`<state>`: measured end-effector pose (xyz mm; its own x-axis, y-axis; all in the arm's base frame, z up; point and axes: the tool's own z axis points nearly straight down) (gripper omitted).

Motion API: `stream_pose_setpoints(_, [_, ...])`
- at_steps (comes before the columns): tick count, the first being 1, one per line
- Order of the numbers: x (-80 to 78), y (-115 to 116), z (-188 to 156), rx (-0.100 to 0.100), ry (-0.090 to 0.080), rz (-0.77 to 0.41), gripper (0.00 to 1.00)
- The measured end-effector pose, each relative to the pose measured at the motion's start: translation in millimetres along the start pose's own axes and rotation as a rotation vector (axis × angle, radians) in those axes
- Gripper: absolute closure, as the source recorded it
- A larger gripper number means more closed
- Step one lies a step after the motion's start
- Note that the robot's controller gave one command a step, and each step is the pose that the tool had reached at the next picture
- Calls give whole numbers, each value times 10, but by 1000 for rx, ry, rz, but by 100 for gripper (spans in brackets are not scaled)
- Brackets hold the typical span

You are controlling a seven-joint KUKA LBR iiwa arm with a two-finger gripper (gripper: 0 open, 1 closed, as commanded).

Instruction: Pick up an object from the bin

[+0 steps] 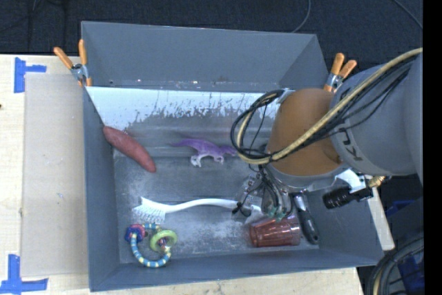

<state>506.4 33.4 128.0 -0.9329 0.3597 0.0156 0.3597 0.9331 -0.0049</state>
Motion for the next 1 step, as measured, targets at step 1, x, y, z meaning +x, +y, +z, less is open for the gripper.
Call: stream_pose_setpoints(1, [12, -5, -163, 1, 3, -1, 100])
